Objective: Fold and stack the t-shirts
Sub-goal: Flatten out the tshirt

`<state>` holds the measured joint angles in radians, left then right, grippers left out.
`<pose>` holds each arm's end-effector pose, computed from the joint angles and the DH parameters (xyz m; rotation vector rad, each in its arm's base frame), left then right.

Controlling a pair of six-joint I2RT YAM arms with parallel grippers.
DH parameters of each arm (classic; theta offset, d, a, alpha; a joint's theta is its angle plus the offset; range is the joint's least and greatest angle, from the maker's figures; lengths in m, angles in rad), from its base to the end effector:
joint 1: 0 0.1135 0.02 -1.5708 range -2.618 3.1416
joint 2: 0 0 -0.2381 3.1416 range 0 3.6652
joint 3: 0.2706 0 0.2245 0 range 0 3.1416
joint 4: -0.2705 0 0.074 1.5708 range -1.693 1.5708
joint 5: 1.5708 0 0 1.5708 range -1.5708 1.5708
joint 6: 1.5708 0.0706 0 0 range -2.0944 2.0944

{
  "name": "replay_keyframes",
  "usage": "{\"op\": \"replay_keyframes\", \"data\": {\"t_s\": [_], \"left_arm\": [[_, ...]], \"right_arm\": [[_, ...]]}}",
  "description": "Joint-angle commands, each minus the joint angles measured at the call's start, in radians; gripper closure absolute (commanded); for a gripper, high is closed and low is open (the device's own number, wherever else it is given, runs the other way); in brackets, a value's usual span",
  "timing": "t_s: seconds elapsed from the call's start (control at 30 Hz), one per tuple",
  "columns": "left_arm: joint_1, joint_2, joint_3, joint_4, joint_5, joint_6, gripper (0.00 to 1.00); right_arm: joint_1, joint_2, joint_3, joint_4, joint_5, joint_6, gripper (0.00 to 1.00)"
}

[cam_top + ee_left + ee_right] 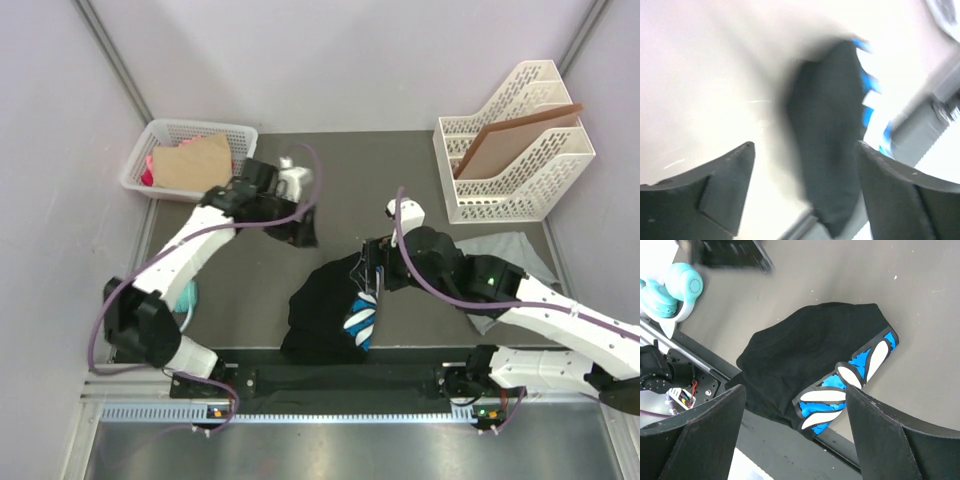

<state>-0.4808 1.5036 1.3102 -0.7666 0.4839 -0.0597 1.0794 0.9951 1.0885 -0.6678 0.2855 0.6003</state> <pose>0.2562 -0.1707 0.2566 0.7300 2.4622 -0.8245 0.1209 0.1839 0.3161 -0.3533 2.1687 0.6771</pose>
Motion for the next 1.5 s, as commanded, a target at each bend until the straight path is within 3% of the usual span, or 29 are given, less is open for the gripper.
{"op": "replay_keyframes", "data": {"t_s": [0.0, 0.17, 0.4, 0.47, 0.5, 0.53, 0.6, 0.67, 0.7, 0.77, 0.9, 1.1, 1.3, 1.33, 1.4, 1.43, 1.47], "left_arm": [[0.024, -0.045, -0.124, 0.055, -0.207, 0.017, 0.19], [-0.039, 0.162, -0.189, -0.068, -0.242, 0.024, 0.23], [-0.038, 0.3, -0.097, -0.154, -0.047, 0.034, 0.25], [-0.039, 0.308, -0.101, -0.157, -0.025, 0.043, 0.39], [-0.038, 0.308, -0.094, -0.161, -0.006, 0.046, 0.52], [-0.039, 0.308, -0.085, -0.163, 0.043, 0.044, 0.79], [-0.039, 0.302, -0.053, -0.187, 0.108, 0.05, 0.87], [-0.038, 0.303, -0.028, -0.21, 0.192, 0.08, 0.75], [-0.038, 0.305, -0.011, -0.22, 0.214, 0.087, 0.59], [-0.041, 0.305, -0.008, -0.247, 0.26, 0.112, 0.4], [-0.041, 0.303, -0.032, -0.267, 0.225, 0.138, 0.22], [-0.028, 0.262, -0.112, -0.272, 0.153, 0.187, 0.13], [-0.07, 0.299, -0.141, -0.257, 0.17, 0.19, 0.13], [-0.08, 0.303, -0.137, -0.261, 0.176, 0.195, 0.17], [-0.108, 0.314, -0.114, -0.287, 0.203, 0.21, 0.33], [-0.113, 0.314, -0.103, -0.292, 0.225, 0.21, 0.54], [-0.114, 0.308, -0.085, -0.295, 0.234, 0.21, 0.66]], "right_arm": [[0.014, 0.019, 0.002, 0.036, -0.014, -0.011, 0.19], [0.013, 0.108, -0.044, 0.056, 0.009, 0.004, 0.18], [0.014, 0.154, -0.108, 0.083, 0.006, 0.033, 0.18], [0.014, 0.132, -0.117, 0.086, 0.007, 0.036, 0.18], [0.014, 0.123, -0.125, 0.086, 0.017, 0.036, 0.18], [0.016, 0.113, -0.127, 0.088, 0.02, 0.038, 0.18], [0.014, 0.106, -0.125, 0.082, 0.029, 0.038, 0.18], [0.016, 0.105, -0.125, 0.076, 0.029, 0.038, 0.18], [0.016, 0.105, -0.122, 0.073, 0.032, 0.038, 0.18], [0.014, 0.105, -0.116, 0.066, 0.035, 0.035, 0.18], [0.014, 0.096, -0.102, 0.048, 0.046, 0.03, 0.18], [0.014, 0.059, -0.096, 0.024, 0.067, 0.029, 0.18], [0.016, 0.037, -0.096, 0.017, 0.076, 0.032, 0.19], [0.014, 0.037, -0.095, 0.016, 0.078, 0.032, 0.18], [0.014, 0.039, -0.093, 0.013, 0.084, 0.032, 0.18], [0.016, 0.037, -0.093, 0.011, 0.084, 0.032, 0.19], [0.014, 0.034, -0.093, 0.008, 0.086, 0.035, 0.18]]}}
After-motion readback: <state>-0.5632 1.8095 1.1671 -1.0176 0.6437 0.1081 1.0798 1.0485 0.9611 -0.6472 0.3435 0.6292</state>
